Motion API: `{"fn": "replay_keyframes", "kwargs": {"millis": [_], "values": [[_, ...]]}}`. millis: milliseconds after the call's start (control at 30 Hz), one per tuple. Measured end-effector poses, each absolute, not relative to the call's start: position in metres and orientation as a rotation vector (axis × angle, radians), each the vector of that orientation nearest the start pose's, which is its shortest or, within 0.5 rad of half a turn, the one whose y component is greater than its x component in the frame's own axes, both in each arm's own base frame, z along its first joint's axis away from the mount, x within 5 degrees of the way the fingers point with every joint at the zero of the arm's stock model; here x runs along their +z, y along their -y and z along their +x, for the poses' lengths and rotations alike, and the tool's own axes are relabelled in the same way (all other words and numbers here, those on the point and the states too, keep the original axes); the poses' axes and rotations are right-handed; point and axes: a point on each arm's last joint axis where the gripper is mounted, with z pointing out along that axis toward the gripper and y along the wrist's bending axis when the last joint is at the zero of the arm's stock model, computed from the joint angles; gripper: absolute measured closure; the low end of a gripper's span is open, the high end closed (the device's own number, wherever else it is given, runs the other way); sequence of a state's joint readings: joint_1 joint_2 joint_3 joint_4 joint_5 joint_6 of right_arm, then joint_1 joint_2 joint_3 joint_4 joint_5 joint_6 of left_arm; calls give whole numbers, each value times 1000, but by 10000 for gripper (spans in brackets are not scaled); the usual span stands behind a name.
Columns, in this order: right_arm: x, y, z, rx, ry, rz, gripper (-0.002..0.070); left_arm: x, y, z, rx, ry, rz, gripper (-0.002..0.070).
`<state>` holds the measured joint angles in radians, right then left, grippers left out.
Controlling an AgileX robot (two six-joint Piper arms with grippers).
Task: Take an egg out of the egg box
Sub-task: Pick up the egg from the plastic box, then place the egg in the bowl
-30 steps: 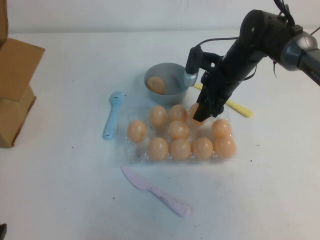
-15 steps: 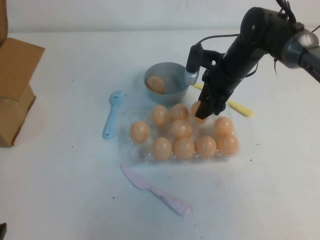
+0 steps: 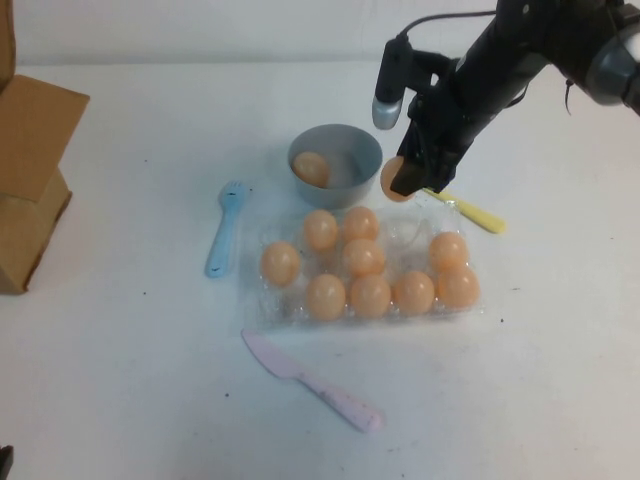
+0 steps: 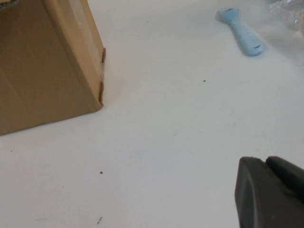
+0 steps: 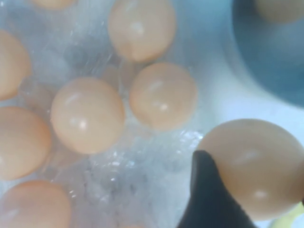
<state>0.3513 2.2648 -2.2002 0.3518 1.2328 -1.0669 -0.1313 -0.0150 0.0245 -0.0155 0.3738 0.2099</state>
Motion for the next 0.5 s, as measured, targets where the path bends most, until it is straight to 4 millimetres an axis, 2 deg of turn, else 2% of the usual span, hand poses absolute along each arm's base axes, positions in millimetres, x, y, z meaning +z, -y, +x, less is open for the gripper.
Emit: {"fn": "replay_keyframes", "kwargs": {"millis": [133, 267, 500], "values": [[281, -199, 454, 269, -2052, -1584, 337, 172, 7, 52, 39, -1841, 308, 678], [287, -205, 462, 264, -2013, -1459, 337, 172, 7, 52, 39, -1841, 308, 678], [262, -222, 482, 252, -2005, -1279, 337, 172, 7, 52, 39, -1841, 308, 678]]}}
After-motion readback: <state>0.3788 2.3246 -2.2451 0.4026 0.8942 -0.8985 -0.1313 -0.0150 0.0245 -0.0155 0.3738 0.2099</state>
